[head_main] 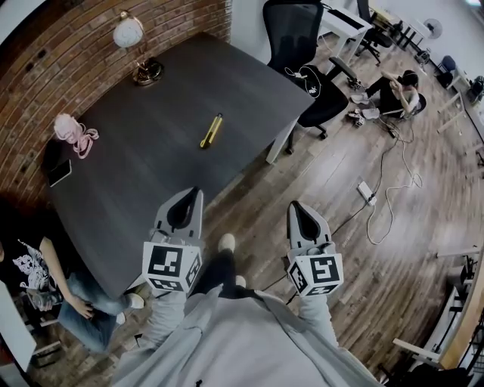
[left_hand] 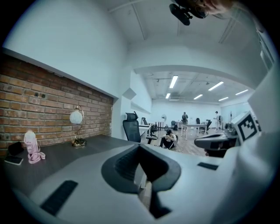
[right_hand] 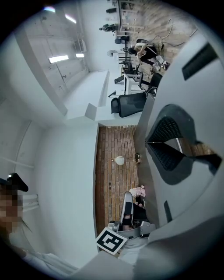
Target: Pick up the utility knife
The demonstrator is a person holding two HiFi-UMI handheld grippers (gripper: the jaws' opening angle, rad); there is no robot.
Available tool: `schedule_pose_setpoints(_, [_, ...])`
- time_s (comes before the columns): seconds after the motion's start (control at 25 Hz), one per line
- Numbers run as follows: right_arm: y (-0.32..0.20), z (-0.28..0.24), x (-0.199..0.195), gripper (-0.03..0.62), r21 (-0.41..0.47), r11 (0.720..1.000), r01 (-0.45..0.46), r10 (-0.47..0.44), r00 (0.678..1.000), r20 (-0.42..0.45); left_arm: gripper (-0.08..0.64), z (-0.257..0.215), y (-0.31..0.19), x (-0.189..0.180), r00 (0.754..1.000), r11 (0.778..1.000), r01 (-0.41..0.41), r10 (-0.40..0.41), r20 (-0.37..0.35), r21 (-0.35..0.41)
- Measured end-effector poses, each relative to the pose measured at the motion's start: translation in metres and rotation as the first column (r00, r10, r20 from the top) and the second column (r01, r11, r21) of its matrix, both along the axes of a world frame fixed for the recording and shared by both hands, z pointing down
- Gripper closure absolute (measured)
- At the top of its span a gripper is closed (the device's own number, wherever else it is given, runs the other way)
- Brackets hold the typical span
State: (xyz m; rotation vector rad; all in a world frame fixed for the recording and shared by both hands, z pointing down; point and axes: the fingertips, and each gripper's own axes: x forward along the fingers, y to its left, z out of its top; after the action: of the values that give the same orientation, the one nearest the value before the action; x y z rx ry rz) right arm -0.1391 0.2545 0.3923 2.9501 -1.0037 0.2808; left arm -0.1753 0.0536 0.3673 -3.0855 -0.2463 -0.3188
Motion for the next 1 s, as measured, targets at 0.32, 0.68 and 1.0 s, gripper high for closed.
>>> schedule_pose_setpoints(0.32, [-0.039, 0.005, 0.086, 0.574, -0.015, 1.0, 0.005, -0.005, 1.0, 0.013, 0.54, 0.001, -0.039, 0.085, 1.0, 1.0, 0.0, 0.0, -0.003, 0.013])
schedule_pose_setpoints(0.68, [-0.076, 0.003, 0.144, 0.574, -0.028, 0.999, 0.017, -0.017, 1.0, 0.014, 0.54, -0.001, -0.075, 0.143, 1.0, 1.0, 0.01, -0.01, -0.008, 0.005])
schedule_pose_setpoints(1.0, [-0.097, 0.011, 0.169, 0.574, -0.042, 0.998, 0.04, -0.038, 0.998, 0.04, 0.541, 0.014, -0.09, 0.166, 0.999, 1.0, 0.024, -0.023, 0.023, -0.014])
